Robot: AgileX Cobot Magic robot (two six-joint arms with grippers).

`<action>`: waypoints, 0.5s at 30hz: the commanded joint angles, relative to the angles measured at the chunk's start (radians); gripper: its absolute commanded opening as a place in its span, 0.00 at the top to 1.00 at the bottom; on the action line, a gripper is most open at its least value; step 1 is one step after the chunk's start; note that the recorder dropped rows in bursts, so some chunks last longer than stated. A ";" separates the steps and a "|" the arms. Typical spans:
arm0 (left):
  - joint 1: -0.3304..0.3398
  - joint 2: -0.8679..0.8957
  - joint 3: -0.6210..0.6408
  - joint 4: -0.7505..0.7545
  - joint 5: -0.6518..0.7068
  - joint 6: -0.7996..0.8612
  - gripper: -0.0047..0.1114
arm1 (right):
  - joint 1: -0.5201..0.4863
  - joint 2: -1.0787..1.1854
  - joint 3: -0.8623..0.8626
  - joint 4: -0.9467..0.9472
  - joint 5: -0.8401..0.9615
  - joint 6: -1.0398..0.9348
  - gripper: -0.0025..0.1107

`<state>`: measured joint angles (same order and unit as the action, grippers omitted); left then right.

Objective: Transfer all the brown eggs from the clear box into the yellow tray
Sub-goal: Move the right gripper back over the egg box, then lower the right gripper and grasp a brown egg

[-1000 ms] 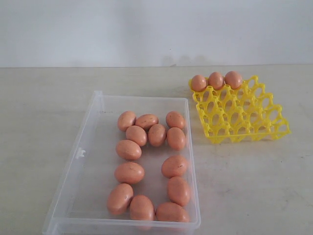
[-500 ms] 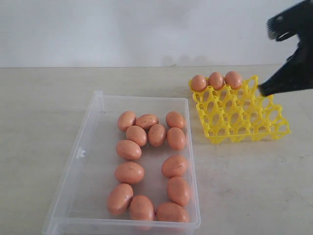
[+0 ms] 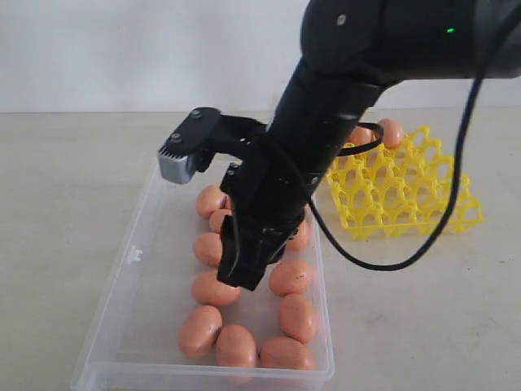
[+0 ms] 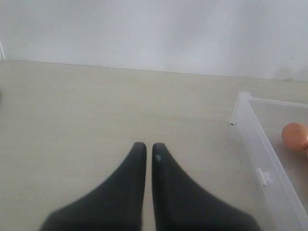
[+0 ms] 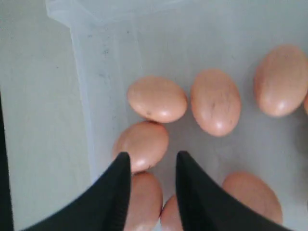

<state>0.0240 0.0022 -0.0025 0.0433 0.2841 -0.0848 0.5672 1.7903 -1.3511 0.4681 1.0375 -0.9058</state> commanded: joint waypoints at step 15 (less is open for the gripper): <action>0.003 -0.002 0.003 -0.003 -0.007 0.002 0.92 | 0.071 0.308 -0.079 -0.127 -0.329 -0.061 0.59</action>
<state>0.0240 0.0022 -0.0025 0.0433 0.2841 -0.0848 0.6384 2.0722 -1.4234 0.3479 0.7305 -0.9652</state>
